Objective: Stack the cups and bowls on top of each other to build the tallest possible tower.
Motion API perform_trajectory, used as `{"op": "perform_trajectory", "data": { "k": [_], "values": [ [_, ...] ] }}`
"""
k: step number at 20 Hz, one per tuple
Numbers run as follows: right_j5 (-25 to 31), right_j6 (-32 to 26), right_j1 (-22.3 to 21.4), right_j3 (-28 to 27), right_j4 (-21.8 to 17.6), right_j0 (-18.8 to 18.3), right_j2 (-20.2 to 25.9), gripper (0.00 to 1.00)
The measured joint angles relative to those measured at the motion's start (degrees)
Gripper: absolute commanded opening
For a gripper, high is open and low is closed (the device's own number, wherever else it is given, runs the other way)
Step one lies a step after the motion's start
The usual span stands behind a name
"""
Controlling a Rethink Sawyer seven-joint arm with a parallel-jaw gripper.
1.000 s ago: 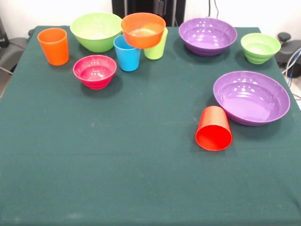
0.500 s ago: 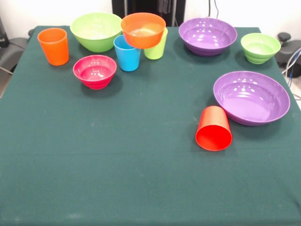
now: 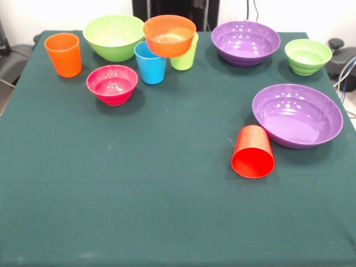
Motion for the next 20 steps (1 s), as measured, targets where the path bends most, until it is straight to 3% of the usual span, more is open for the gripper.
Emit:
{"op": "perform_trajectory", "data": {
  "k": [12,20],
  "values": [
    [2.47,0.00,-1.85,-0.88,0.60,-0.89,0.12,0.00],
    [8.13,0.00,-2.96,-2.53,0.58,-4.69,0.23,0.00]
  ]
}}
